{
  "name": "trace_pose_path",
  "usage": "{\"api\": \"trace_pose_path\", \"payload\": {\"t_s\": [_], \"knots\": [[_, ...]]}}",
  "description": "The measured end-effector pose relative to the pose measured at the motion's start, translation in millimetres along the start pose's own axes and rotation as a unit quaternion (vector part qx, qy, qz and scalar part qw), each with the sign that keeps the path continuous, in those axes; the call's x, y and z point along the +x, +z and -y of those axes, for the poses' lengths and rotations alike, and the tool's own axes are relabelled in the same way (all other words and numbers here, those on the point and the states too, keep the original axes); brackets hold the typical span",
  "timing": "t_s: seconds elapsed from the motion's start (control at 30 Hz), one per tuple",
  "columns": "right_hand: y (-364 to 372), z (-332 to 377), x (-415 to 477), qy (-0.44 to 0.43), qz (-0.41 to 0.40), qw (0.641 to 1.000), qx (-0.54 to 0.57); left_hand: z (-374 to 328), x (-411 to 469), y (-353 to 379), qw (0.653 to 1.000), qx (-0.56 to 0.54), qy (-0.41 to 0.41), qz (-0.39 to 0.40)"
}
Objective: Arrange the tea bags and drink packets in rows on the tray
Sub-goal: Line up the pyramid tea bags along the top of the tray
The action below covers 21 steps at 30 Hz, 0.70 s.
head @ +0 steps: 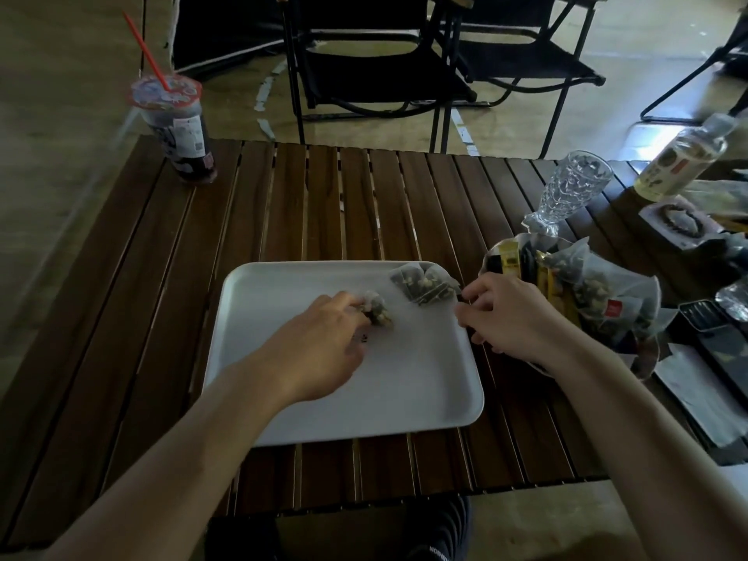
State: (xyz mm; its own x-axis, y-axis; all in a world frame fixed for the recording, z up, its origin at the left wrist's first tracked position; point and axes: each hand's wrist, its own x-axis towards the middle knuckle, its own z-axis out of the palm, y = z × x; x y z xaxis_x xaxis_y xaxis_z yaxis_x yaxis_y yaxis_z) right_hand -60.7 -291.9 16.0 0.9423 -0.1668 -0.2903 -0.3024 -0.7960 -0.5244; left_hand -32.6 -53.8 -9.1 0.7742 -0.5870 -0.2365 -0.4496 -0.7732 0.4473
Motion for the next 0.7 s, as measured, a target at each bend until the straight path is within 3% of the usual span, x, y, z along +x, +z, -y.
{"api": "trace_pose_path", "payload": {"t_s": [0.7], "knots": [[7.6, -8.6, 0.8, -0.009, 0.038, 0.998, -0.05, -26.1, 30.1, 8.1, 1.0, 0.012, -0.021, -0.005]]}}
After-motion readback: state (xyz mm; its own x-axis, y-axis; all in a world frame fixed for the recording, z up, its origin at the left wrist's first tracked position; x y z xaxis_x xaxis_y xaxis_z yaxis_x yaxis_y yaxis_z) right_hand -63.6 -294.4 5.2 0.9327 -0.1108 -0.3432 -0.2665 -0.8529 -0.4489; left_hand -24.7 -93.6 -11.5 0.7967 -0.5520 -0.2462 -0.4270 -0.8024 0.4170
